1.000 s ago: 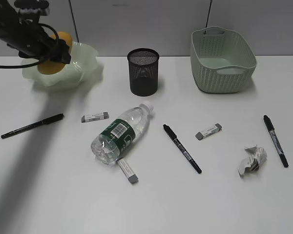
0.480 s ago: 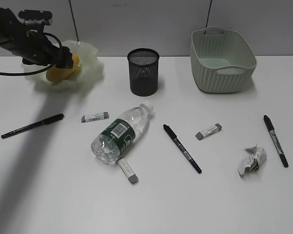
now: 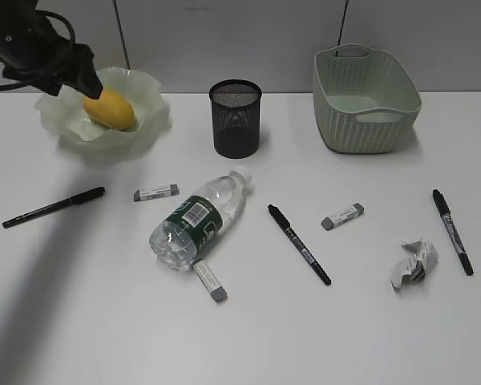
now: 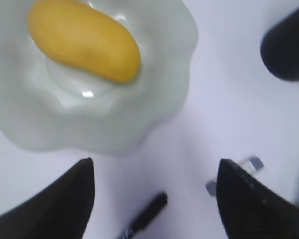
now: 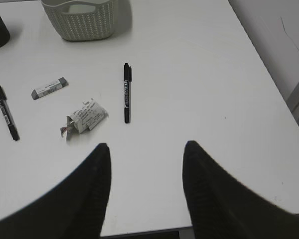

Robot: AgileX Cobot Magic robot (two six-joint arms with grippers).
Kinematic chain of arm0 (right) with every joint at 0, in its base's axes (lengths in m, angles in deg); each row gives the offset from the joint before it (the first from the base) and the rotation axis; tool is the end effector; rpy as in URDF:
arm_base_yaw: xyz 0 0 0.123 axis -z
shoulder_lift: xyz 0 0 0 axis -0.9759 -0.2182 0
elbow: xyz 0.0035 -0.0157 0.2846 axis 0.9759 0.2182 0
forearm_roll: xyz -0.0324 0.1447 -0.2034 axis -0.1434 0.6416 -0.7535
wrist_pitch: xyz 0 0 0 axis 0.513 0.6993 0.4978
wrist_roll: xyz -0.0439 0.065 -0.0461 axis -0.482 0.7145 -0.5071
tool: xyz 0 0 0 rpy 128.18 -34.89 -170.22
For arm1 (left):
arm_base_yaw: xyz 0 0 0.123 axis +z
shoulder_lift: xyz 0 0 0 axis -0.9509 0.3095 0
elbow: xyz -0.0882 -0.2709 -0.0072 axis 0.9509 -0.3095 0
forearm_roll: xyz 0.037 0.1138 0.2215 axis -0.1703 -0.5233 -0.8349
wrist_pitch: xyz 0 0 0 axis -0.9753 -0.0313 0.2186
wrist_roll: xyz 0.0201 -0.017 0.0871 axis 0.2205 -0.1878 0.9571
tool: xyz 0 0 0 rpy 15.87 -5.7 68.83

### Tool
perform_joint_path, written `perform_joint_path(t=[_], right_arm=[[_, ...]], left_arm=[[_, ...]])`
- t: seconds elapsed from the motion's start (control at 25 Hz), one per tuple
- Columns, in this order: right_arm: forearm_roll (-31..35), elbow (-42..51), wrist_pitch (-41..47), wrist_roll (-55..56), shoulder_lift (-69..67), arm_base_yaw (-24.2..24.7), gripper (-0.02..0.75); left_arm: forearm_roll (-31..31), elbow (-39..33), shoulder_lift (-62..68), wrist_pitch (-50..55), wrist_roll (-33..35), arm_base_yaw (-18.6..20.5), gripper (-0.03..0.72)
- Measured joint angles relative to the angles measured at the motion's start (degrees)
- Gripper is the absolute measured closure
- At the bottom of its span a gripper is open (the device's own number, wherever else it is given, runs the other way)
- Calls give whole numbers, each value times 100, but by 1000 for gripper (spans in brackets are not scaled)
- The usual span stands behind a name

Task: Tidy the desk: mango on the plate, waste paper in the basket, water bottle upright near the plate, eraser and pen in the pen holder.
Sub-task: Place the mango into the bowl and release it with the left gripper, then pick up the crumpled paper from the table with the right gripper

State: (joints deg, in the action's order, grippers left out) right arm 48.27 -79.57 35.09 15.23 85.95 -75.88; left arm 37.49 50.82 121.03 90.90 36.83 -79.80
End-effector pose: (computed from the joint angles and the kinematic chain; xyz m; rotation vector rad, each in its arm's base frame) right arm -0.0061 -0.0012 0.2802 0.0638 2.0098 -0.0132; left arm 0.4263 -0.0753 0.2548 0.3880 2.6032 -0.2501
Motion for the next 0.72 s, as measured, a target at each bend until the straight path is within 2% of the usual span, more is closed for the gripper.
perform_joint_path(t=[0.24, 0.4, 0.56, 0.72], right_arm=[[0, 0, 0, 0, 0, 0, 356], [0, 0, 0, 0, 0, 0, 356], [0, 0, 0, 0, 0, 0, 356], [7, 0, 0, 0, 0, 0, 356]], left_arm=[[-10, 5, -504, 1706, -315, 0, 163], [-53, -97, -897, 2067, -466, 0, 173], [-139, -656, -1583, 2075, -547, 0, 197], [-155, -1664, -2686, 1939, -592, 0, 214]])
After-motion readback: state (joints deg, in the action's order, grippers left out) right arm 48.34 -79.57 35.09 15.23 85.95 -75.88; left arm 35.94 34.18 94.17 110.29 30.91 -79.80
